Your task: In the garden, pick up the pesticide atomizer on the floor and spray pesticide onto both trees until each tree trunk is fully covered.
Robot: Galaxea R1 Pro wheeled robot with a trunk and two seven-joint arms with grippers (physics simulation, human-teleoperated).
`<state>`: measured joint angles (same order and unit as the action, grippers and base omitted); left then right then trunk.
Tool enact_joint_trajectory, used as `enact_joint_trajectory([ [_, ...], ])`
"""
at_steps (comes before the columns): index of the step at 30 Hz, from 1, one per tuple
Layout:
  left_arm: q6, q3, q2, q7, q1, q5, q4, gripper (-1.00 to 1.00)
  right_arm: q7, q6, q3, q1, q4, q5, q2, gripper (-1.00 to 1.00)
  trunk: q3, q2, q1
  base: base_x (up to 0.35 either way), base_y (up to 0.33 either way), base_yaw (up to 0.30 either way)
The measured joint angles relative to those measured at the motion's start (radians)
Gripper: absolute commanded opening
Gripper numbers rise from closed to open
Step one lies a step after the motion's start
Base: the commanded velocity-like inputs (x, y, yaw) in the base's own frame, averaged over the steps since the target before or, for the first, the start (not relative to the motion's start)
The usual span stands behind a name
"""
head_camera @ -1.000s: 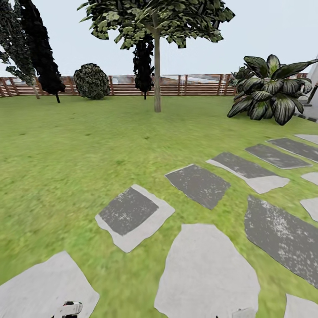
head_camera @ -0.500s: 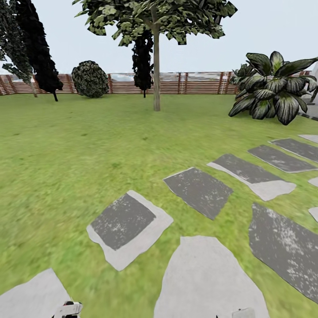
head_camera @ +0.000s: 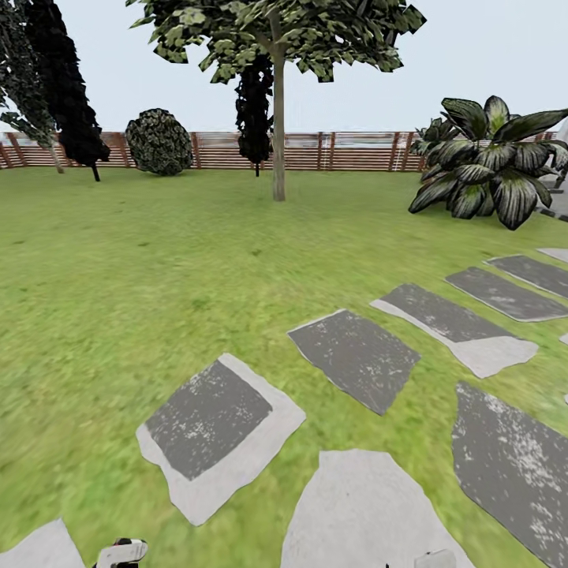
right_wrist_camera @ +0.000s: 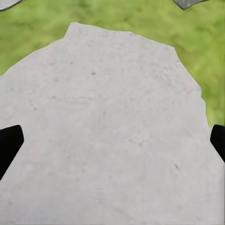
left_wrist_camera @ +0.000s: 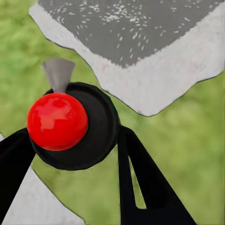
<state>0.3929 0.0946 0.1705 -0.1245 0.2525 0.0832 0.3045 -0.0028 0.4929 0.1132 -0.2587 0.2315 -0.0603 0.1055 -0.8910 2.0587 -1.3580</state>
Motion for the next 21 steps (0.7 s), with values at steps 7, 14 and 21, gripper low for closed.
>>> enact_joint_trajectory([
  [7,0.000,0.000,0.000,0.000,0.000,0.000,0.000,-1.00,0.000,0.000,0.000,0.000,0.000,0.000,0.000,1.00,0.000,0.000,0.000,0.338,-0.080,0.000],
  [14,0.000,0.000,0.000,0.000,0.000,0.000,0.000,-1.00,0.000,0.000,0.000,0.000,0.000,0.000,0.000,1.00,0.000,0.000,0.000,0.338,-0.080,0.000],
  [21,0.000,0.000,0.000,0.000,0.000,0.000,0.000,-1.00,0.000,0.000,0.000,0.000,0.001,0.000,0.000,1.00,0.000,0.000,0.000,0.338,-0.080,0.000],
])
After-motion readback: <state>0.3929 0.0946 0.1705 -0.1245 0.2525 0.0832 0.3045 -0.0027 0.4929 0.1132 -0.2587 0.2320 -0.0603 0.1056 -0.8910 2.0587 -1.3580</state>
